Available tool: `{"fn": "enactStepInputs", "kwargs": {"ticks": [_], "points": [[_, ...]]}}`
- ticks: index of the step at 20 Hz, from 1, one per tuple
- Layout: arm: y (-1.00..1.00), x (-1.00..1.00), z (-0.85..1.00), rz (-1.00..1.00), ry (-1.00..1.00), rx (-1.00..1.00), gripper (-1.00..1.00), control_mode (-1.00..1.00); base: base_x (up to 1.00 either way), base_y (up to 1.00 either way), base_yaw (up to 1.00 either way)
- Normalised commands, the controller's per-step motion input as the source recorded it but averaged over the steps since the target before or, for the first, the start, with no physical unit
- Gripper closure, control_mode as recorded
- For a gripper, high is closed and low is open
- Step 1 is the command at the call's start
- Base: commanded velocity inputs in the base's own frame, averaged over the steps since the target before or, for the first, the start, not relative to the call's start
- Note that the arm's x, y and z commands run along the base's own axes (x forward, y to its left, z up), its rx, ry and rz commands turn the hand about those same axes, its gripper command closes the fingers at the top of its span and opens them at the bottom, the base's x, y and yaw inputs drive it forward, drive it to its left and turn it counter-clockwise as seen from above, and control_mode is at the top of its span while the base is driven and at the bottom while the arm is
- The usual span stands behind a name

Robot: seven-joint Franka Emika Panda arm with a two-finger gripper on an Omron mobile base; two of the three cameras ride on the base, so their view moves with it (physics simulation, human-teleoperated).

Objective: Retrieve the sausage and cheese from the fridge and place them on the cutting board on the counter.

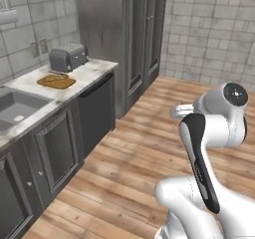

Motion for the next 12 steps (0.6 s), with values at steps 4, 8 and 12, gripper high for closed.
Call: {"fn": "enactStepInputs", "kwargs": {"ticks": [4,8,12], "points": [[0.0,0.0,0.0,0.0,0.0,0.0,1.0,1.0,1.0,-0.01,0.1],[0.0,0.0,0.0,0.0,0.0,0.0,1.0,1.0,1.0,-0.01,0.18],[0.0,0.0,0.0,0.0,0.0,0.0,1.0,1.0,1.0,-0.01,0.21]]}}
